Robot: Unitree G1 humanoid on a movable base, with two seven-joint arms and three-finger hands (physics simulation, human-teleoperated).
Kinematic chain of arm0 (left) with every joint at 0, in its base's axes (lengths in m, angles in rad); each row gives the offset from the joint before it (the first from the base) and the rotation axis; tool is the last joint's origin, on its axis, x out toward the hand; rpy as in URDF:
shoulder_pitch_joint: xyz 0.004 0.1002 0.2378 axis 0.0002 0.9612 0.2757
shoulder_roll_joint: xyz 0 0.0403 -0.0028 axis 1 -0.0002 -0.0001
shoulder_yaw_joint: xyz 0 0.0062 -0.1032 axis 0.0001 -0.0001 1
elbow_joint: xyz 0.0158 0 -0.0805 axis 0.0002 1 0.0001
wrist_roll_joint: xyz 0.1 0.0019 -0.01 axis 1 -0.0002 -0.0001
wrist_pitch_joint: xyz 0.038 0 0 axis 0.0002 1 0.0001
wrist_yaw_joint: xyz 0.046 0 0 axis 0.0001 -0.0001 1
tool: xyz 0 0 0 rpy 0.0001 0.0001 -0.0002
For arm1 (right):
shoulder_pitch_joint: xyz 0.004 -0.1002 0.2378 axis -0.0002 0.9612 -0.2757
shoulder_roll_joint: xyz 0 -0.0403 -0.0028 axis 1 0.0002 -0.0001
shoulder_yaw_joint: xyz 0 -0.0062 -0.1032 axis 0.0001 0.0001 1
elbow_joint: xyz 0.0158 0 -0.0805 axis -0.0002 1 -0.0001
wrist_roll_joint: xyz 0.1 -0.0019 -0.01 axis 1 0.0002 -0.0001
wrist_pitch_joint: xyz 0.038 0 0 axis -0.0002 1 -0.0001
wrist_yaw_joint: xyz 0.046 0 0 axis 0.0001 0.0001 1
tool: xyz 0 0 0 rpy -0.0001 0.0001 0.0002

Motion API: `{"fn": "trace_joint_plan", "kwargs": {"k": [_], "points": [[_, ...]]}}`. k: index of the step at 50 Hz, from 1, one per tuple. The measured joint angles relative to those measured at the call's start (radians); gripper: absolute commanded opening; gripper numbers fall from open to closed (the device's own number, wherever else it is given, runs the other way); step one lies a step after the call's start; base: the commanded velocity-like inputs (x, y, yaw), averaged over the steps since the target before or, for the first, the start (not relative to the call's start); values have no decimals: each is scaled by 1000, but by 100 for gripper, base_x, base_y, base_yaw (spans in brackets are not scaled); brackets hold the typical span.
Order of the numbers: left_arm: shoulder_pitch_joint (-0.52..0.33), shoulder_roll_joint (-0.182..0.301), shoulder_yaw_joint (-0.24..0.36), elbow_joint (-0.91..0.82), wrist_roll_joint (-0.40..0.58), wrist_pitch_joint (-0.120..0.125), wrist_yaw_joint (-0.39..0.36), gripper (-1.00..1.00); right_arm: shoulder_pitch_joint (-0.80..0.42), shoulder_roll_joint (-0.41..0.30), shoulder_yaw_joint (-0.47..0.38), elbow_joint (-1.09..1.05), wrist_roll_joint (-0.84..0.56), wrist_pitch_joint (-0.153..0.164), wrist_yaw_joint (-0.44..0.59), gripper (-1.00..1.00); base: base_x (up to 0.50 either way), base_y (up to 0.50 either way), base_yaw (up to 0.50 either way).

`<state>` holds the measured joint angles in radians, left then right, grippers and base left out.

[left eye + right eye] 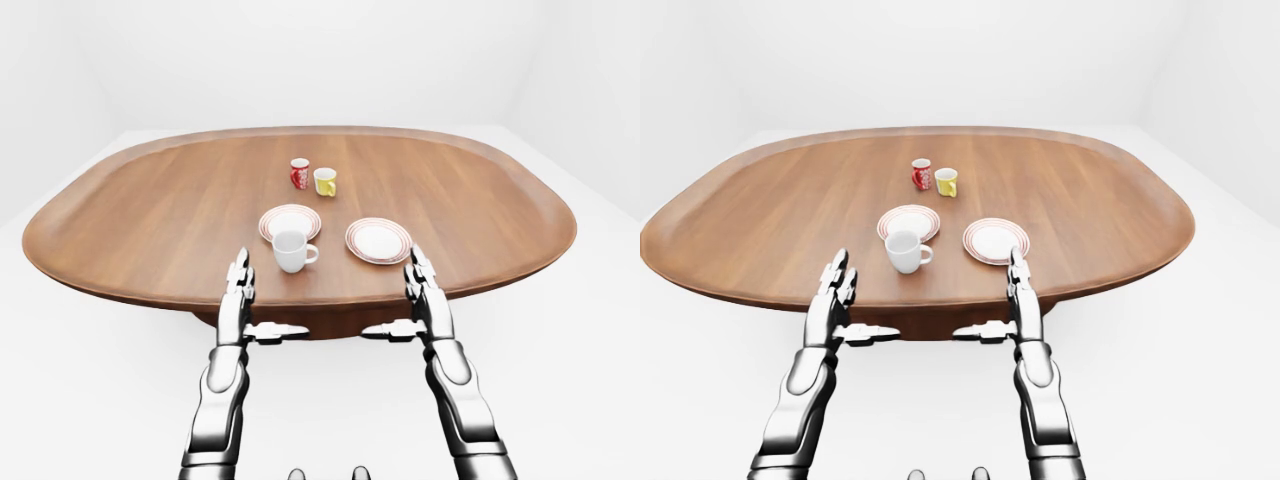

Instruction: Put the white mug on the left plate.

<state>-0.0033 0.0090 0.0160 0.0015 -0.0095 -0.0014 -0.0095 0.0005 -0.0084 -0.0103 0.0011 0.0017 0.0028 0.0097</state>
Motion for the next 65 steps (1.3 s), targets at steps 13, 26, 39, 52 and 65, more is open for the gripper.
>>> {"fn": "trace_joint_plan", "kwargs": {"k": [13,26,39,52,65], "points": [[1,7,18,-8,-11,0,-15,97,18,-2,5,-39,-2,19,43,100,0,0,0],[-1,15,25,-236,-15,89,-24,97,12,-7,-10,-264,34,84,66,100,0,0,0],[-31,20,45,-526,-34,89,-29,97,-10,-6,-33,-563,147,84,52,100,0,0,0],[-44,25,64,-590,-55,89,-25,97,-13,-14,-43,-652,196,84,49,100,0,21,0],[-57,33,81,-611,-67,89,-21,97,-18,-17,-43,-683,210,84,57,100,0,50,0]]}}
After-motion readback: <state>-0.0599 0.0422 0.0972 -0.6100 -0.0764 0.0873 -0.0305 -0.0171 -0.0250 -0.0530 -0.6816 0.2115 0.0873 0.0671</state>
